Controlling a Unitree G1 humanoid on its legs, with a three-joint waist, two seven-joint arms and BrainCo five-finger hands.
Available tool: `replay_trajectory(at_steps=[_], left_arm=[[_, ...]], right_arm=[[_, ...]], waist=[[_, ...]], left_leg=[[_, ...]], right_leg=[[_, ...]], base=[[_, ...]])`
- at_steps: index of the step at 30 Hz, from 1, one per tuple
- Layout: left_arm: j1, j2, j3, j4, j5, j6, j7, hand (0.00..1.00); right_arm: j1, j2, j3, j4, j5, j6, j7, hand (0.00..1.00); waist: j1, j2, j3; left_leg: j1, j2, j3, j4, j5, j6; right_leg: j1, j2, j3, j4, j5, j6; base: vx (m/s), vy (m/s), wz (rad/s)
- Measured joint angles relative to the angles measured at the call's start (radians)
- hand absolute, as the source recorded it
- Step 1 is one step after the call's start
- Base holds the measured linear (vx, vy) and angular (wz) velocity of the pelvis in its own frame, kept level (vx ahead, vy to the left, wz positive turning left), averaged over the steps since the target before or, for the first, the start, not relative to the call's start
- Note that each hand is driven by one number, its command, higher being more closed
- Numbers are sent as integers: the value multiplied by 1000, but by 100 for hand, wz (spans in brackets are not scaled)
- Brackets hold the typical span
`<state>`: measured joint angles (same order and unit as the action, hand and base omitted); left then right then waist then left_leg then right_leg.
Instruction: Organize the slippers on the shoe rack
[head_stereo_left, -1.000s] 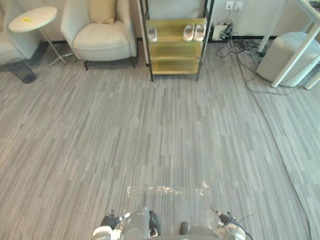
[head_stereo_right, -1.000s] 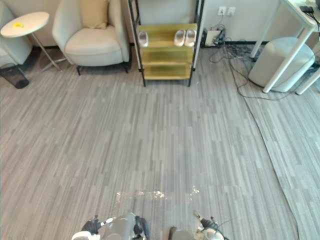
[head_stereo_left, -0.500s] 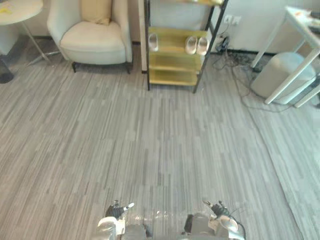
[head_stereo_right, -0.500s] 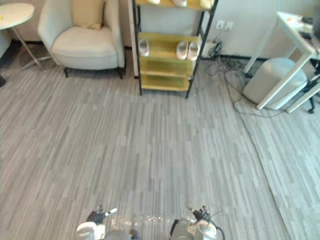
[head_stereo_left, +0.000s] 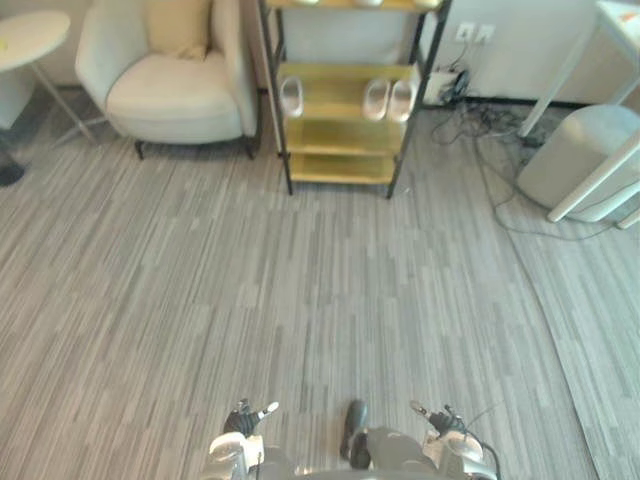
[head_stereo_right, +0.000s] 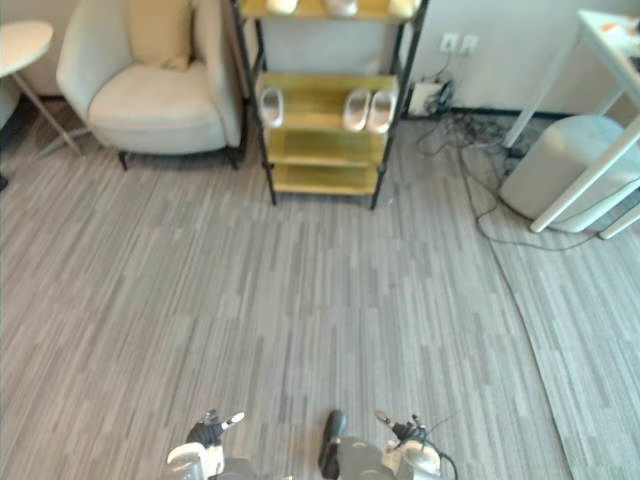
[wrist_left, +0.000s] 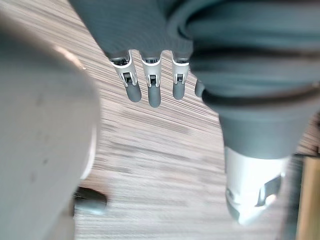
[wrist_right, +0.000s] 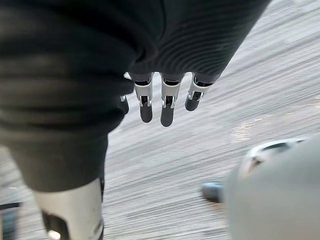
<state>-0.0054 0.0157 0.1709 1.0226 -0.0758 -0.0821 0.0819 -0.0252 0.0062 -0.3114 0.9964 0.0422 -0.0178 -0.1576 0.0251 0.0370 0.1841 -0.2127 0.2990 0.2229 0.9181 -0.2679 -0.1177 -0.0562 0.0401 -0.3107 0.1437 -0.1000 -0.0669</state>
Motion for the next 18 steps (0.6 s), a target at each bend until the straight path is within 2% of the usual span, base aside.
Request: replay_trajectory(at_steps=[1, 4, 5, 6, 7, 8, 9, 10, 11, 13, 15, 16, 17, 18], left_arm=[[0, 0, -4, -5, -4, 0, 0, 0], [-1, -17, -8, -20, -5, 0, -1, 0], [-1, -22, -8, -20, -5, -1, -1, 0], [-2, -23, -8, -20, -5, -2, 0, 0], [2, -23, -8, -16, -5, -2, -1, 0], [1, -18, -7, -12, -5, -1, -1, 0], [2, -7, -5, -11, -5, 2, -3, 0], [1, -4, -4, -12, -5, 1, -3, 0], [0, -3, -5, -12, -5, 1, -2, 0], [-1, 1, -40, -7, -5, 4, -3, 0], [1, 1, -55, -8, -5, 6, -3, 0], [-1, 0, -58, -9, -5, 6, -3, 0], [-8, 2, -74, -8, -5, 9, -3, 0], [-5, 1, -72, 0, -7, 7, -3, 0]], right_arm=[[4, 0, 0, 0, 2, 1, 0, 0], [9, -3, -1, 0, 6, 2, -2, 0], [11, -1, -1, 1, 6, 4, -2, 0], [14, -3, -1, 2, 6, 5, -1, 0], [16, -3, -3, 3, 6, 5, -1, 0], [18, 5, -1, 3, 4, 6, -1, 0], [30, 24, -3, 1, 2, 6, -1, 0], [31, 32, -1, 1, -1, 8, 2, 0], [31, 36, -1, 1, -1, 8, 2, 0], [37, 41, 0, -31, -3, 9, 2, 0], [46, 44, 1, -39, -4, 11, 3, 0], [47, 44, 1, -39, -4, 11, 3, 0], [45, 45, 3, -42, -4, 11, 5, 0], [38, 44, 2, -46, -3, -1, 9, 0]], waist=[[2, -5, 2], [17, 8, -5], [28, 12, -9], [41, 11, -11], [45, 10, -17], [47, 4, -23], [38, -17, -38], [43, -28, -41], [47, -29, -42], [36, -38, -47], [31, -62, -60], [29, -63, -61], [32, -55, -56], [32, -42, -46]], left_leg=[[-11, -4, 18, -31, -6, 6], [-81, -72, 70, -332, 6, 18], [-90, -116, 67, -474, 44, 27], [-82, -148, 54, -566, 125, 53], [-74, -168, 36, -593, 175, 67], [-58, -187, 33, -602, 193, 111], [-51, -206, 50, -581, 162, 132], [-44, -207, 72, -552, 124, 138], [-38, -208, 76, -546, 111, 140], [41, -234, 77, -560, 52, 149], [87, -260, 78, -558, 43, 163], [100, -260, 76, -558, 38, 170], [154, -254, 66, -578, 8, 171], [212, -245, 61, -605, -46, 151]], right_leg=[[16, 0, 3, -11, -1, 8], [83, -7, 29, -60, -22, 49], [103, -14, 42, -74, -34, 68], [115, -23, 59, -79, -49, 84], [123, -29, 73, -81, -58, 97], [138, -41, 85, -78, -64, 107], [141, -71, 93, -66, -79, 127], [128, -88, 107, -17, -93, 148], [115, -96, 111, 29, -103, 162], [-9, -165, 108, 413, -133, 197], [-78, -216, 111, 612, -131, 210], [-91, -219, 109, 634, -132, 208], [-127, -229, 81, 695, -146, 182], [-162, -235, 48, 732, -165, 155]], base=[[296, -61, -15], [342, 43, -17], [373, 146, -30], [375, 170, -38], [423, 200, -39], [495, 191, -21], [611, 216, -23], [507, 166, -21], [456, 188, -29], [410, 175, 2], [348, 83, 36], [384, 33, 25], [387, 6, -16], [365, 4, -24]])
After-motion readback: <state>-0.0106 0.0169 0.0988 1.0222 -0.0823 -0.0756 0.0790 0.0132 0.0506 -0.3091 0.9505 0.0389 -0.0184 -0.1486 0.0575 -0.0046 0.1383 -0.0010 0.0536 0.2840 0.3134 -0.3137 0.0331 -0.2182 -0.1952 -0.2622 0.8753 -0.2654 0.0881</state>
